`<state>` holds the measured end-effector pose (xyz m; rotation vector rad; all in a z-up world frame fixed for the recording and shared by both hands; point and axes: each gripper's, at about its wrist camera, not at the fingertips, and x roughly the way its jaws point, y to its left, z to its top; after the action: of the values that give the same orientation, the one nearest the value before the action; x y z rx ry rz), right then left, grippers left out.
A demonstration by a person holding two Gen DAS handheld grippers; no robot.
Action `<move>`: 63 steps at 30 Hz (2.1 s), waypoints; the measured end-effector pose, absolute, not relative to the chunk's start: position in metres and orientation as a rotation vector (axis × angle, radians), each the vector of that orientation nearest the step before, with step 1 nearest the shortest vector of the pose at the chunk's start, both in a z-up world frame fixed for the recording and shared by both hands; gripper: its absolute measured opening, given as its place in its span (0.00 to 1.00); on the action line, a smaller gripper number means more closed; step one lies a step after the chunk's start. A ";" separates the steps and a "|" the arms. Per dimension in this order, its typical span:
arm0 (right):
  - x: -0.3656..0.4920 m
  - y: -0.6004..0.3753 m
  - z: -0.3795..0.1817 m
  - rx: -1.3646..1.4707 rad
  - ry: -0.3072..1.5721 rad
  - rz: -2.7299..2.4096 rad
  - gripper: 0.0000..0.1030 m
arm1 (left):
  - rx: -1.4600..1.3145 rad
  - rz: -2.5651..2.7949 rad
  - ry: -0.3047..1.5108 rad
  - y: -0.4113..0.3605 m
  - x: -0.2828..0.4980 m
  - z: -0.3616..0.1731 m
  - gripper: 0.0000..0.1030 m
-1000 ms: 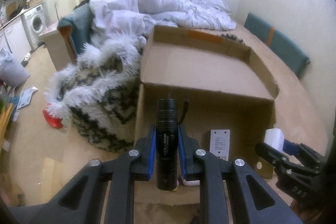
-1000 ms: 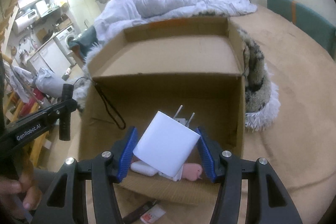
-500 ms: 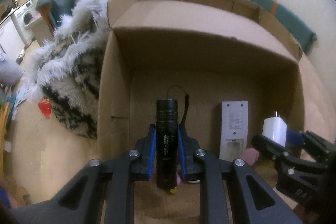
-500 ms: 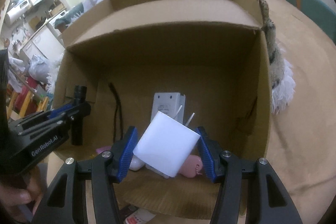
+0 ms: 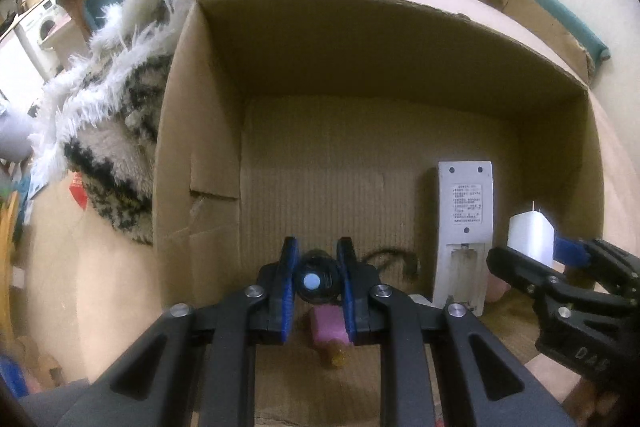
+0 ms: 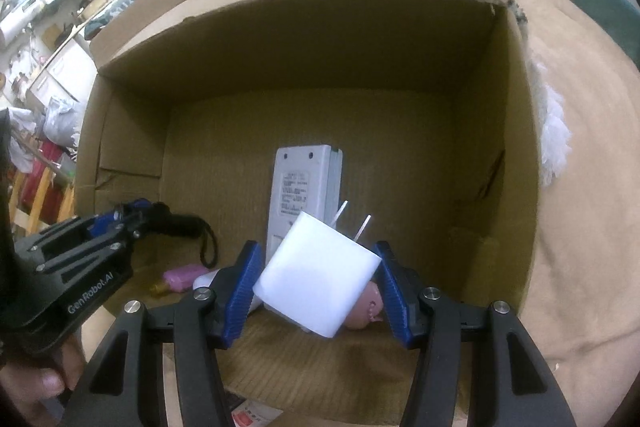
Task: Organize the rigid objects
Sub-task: 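Carry the flashlight and white plug over the box and lower them, then open both grippers to release the flashlight and plug in the box, then move both grippers back toward the items beside the box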
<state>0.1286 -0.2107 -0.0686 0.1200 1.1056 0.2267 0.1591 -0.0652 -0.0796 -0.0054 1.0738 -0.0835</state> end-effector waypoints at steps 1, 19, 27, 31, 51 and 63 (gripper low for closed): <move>0.129 -0.211 -0.069 0.124 1.108 0.228 0.58 | -0.002 -0.082 1.072 -0.066 0.159 -0.080 0.17; 0.127 -0.231 -0.049 0.263 0.998 0.289 0.84 | -0.055 -0.123 1.132 -0.067 0.160 -0.083 0.44; 0.127 -0.235 -0.046 0.289 0.964 0.274 0.90 | 0.006 -0.098 1.095 -0.072 0.157 -0.074 0.62; 0.125 -0.234 -0.045 0.286 0.961 0.274 0.90 | 0.014 -0.069 1.087 -0.069 0.159 -0.070 0.62; 0.090 -0.248 -0.024 0.307 0.928 0.249 0.90 | 0.044 -0.048 1.015 -0.060 0.114 -0.024 0.63; 0.045 -0.254 -0.026 0.327 0.954 0.211 0.90 | -0.037 -0.005 1.065 -0.025 0.074 -0.027 0.63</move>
<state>0.0451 -0.2538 -0.0259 0.3274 0.9535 0.2114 0.0743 -0.0252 -0.0270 -0.0366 1.0648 -0.0051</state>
